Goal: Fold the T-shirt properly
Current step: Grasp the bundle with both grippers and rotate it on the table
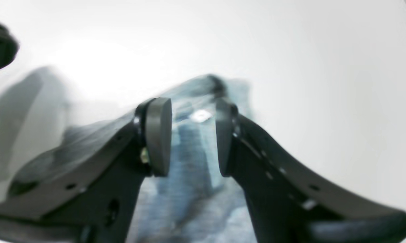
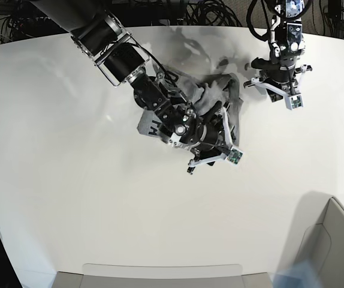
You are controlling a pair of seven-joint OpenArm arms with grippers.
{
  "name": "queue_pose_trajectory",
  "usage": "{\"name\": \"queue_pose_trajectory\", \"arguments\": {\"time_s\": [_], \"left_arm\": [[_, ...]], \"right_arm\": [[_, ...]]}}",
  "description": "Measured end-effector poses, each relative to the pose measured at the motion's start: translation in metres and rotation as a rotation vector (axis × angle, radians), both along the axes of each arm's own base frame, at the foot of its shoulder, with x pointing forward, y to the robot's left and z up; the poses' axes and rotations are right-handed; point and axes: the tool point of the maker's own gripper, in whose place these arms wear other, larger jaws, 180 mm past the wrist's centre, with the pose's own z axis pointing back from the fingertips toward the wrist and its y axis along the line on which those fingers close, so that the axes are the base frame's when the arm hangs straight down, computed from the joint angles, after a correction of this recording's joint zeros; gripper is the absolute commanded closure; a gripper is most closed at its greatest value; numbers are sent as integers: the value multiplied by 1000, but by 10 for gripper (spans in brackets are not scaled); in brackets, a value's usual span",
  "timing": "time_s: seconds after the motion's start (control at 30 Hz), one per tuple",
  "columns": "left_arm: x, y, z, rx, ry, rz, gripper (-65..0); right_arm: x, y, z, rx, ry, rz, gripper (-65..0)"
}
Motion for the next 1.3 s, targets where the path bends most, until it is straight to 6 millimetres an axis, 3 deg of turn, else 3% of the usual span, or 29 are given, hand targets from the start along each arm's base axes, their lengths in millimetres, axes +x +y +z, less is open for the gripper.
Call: {"name": "queue_pose_trajectory", "arguments": {"time_s": [0.1, 0.2, 0.27, 0.37, 0.43, 0.5, 0.77, 0.83, 0.93, 1.03, 1.17, 1.3], "left_arm": [[7, -4, 23, 5, -67, -11, -65], [16, -12, 43, 1, -129, -36, -66], [20, -30, 47, -8, -143, -90, -66], [18, -77, 42, -44, -128, -298, -66], [12, -109, 40, -74, -125, -435, -66], [9, -123, 40, -90, -131, -503, -66], [3, -121, 30, -77, -92, -519, -66], [-2, -122, 21, -80, -41, -530, -66], [-7, -116, 15, -63, 7, -540, -66], [-11, -118, 12, -52, 26, -566, -66], [-24, -131, -20, -62, 122, -634, -66], [2, -124, -31, -47, 118, -608, -66]], "right_arm": [[13, -19, 8, 27, -6, -74, -221], [18, -27, 41, 124, -63, -127, -221], [26, -37, 70, 216, -102, -187, -221], [45, -86, 92, 281, -155, -341, -221], [49, -117, 85, 264, -153, -427, -221], [39, -140, 68, 225, -129, -465, -221], [-26, -166, 26, 98, -26, -459, -221], [-43, -165, 21, 86, -8, -431, -221], [-69, -148, 21, 95, 11, -321, -221], [-72, -144, 17, 98, 21, -300, -221], [-80, -151, -18, 39, 112, -309, -221], [-82, -153, -30, 34, 145, -315, -221]]}}
